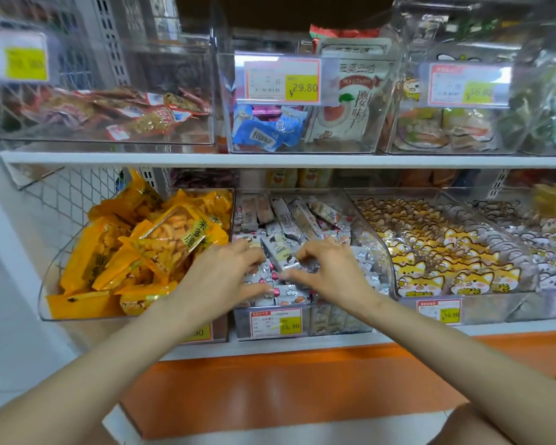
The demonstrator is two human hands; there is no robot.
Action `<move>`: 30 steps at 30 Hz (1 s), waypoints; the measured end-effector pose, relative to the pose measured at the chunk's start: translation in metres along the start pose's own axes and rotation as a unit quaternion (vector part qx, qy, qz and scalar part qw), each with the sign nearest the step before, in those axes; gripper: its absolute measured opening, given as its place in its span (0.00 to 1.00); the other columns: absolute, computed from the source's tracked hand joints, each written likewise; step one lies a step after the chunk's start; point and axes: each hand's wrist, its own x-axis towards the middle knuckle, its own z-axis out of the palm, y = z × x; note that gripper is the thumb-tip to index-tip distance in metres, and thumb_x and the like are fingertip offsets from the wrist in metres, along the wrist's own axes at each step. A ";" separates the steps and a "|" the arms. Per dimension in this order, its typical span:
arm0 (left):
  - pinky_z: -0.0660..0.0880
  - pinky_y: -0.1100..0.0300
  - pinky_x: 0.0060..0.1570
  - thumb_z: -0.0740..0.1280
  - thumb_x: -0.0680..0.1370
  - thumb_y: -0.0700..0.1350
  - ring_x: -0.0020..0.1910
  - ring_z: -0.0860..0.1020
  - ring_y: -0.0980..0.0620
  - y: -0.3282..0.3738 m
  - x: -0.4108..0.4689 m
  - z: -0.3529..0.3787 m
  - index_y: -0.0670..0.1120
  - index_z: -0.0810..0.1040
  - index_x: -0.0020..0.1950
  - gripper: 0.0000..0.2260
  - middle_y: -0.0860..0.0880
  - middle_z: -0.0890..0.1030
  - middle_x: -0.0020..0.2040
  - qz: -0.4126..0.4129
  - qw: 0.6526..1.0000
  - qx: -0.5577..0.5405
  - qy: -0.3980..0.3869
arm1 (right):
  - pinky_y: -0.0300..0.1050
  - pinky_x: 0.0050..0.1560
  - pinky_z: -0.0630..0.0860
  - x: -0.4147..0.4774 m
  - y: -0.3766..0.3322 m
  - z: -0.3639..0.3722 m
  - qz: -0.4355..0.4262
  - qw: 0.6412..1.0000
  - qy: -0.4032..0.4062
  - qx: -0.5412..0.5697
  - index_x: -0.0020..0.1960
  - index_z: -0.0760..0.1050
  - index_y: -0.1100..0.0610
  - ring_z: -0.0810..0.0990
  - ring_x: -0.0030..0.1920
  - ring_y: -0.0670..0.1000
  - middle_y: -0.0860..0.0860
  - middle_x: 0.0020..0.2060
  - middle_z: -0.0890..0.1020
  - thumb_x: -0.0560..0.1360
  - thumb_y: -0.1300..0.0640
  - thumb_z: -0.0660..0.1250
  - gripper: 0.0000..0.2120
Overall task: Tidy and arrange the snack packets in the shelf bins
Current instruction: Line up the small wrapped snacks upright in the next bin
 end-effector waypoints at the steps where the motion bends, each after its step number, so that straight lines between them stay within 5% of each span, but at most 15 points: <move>1: 0.67 0.59 0.54 0.63 0.73 0.64 0.56 0.73 0.52 -0.003 0.001 -0.001 0.53 0.72 0.63 0.24 0.54 0.76 0.58 0.003 1.000 0.013 0.008 | 0.43 0.49 0.61 0.001 0.001 0.000 -0.012 1.000 -0.015 -0.006 0.46 0.78 0.51 0.68 0.44 0.44 0.42 0.40 0.75 0.66 0.37 0.70 0.19; 6: 0.62 0.60 0.53 0.67 0.72 0.60 0.57 0.67 0.53 -0.019 0.006 0.000 0.54 0.72 0.62 0.21 0.56 0.75 0.57 -0.006 1.000 -0.021 0.000 | 0.49 0.56 0.67 0.006 0.010 -0.005 -0.075 0.994 -0.085 -0.001 0.53 0.82 0.48 0.73 0.52 0.48 0.46 0.48 0.81 0.70 0.37 0.65 0.19; 9: 0.61 0.59 0.58 0.67 0.72 0.61 0.60 0.66 0.53 -0.023 0.009 0.004 0.53 0.71 0.64 0.23 0.55 0.73 0.60 -0.012 0.999 -0.035 -0.006 | 0.46 0.52 0.71 0.023 0.020 -0.018 -0.052 0.999 -0.014 -0.001 0.53 0.81 0.51 0.73 0.49 0.48 0.49 0.47 0.82 0.73 0.42 0.65 0.16; 11: 0.60 0.59 0.59 0.66 0.72 0.62 0.62 0.65 0.54 -0.024 0.012 0.005 0.54 0.70 0.65 0.24 0.56 0.72 0.62 -0.016 0.999 -0.029 -0.014 | 0.45 0.53 0.71 0.042 0.039 -0.029 0.001 0.995 0.017 -0.098 0.58 0.79 0.53 0.75 0.53 0.53 0.52 0.50 0.82 0.76 0.48 0.65 0.14; 14: 0.60 0.59 0.59 0.64 0.73 0.62 0.61 0.65 0.54 -0.024 0.015 0.007 0.55 0.69 0.66 0.24 0.56 0.72 0.62 -0.014 0.999 -0.026 -0.024 | 0.46 0.54 0.74 0.067 0.066 -0.036 0.069 0.966 -0.051 -0.244 0.64 0.73 0.54 0.78 0.53 0.55 0.55 0.54 0.80 0.78 0.48 0.61 0.17; 19: 0.63 0.61 0.54 0.64 0.75 0.59 0.55 0.68 0.55 -0.027 0.020 0.010 0.53 0.73 0.61 0.17 0.56 0.75 0.55 -0.019 0.995 -0.093 0.023 | 0.49 0.59 0.71 0.095 0.083 -0.021 0.105 0.945 -0.094 -0.296 0.66 0.67 0.56 0.73 0.62 0.59 0.58 0.61 0.74 0.77 0.45 0.62 0.22; 25: 0.67 0.58 0.53 0.65 0.77 0.51 0.54 0.69 0.53 -0.026 0.032 0.014 0.49 0.75 0.60 0.14 0.53 0.76 0.55 -0.028 0.988 -0.147 0.046 | 0.53 0.64 0.68 0.101 0.085 -0.020 0.103 0.959 -0.035 -0.262 0.55 0.77 0.51 0.71 0.62 0.58 0.54 0.53 0.79 0.76 0.52 0.63 0.09; 30: 0.64 0.60 0.58 0.67 0.76 0.49 0.61 0.69 0.53 -0.022 0.059 0.006 0.49 0.74 0.62 0.15 0.52 0.75 0.61 -0.012 0.989 -0.146 0.027 | 0.54 0.53 0.77 0.076 0.083 -0.036 0.144 0.980 0.096 -0.103 0.48 0.82 0.54 0.81 0.46 0.56 0.54 0.43 0.84 0.76 0.55 0.66 0.07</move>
